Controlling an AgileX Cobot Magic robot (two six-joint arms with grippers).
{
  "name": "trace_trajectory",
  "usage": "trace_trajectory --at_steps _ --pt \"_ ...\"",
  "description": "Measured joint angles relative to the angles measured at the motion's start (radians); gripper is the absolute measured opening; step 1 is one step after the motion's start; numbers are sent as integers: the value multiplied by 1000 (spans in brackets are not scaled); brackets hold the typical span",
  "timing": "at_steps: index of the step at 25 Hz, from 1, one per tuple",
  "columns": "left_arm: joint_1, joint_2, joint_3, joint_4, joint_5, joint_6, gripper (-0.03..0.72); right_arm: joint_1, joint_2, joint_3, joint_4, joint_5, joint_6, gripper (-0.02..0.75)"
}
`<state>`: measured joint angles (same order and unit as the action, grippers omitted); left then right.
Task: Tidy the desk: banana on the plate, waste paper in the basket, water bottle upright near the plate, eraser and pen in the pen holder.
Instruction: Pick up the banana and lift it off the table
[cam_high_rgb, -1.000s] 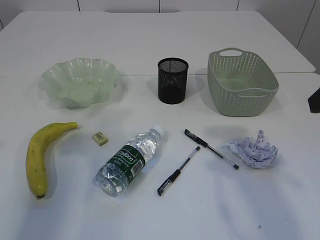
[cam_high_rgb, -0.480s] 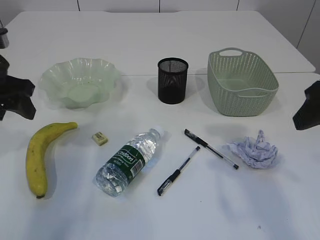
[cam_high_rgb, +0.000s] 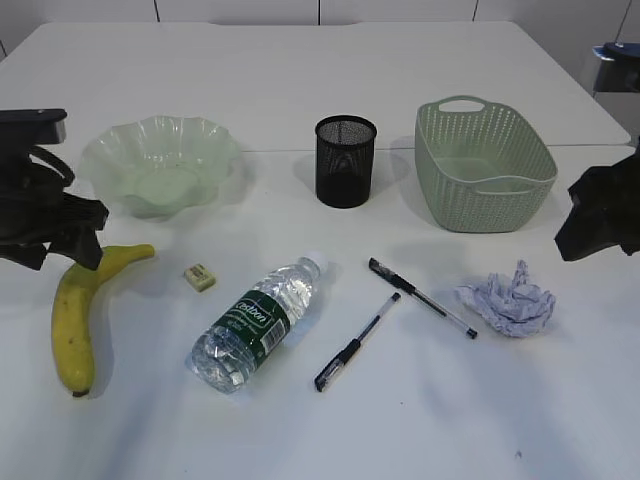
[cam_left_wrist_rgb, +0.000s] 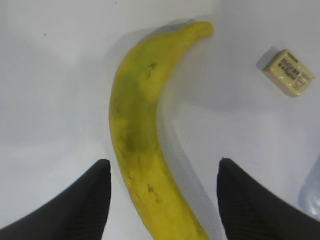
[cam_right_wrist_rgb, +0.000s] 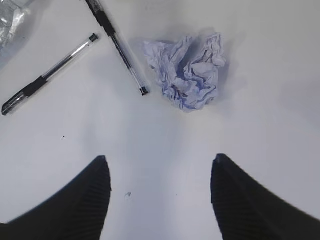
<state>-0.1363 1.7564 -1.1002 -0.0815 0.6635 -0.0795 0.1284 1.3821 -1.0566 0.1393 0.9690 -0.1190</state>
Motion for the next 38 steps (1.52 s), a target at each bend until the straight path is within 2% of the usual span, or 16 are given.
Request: trace_trajectory --at_steps 5,13,21,30,35,38 --pt "0 64 0 21 -29 -7 472 0 0 -1 -10 5 0 470" --pt "0 134 -7 57 -82 -79 472 2 0 -1 -11 16 0 470" --pt "0 170 -11 57 -109 -84 470 4 0 -1 -11 19 0 470" --pt "0 212 -15 57 -122 -86 410 4 0 -1 -11 21 0 470" --pt "0 216 -15 57 -116 -86 307 4 0 -1 -11 21 0 470" --pt "0 216 -15 57 -114 -86 283 4 0 -1 -11 21 0 470"
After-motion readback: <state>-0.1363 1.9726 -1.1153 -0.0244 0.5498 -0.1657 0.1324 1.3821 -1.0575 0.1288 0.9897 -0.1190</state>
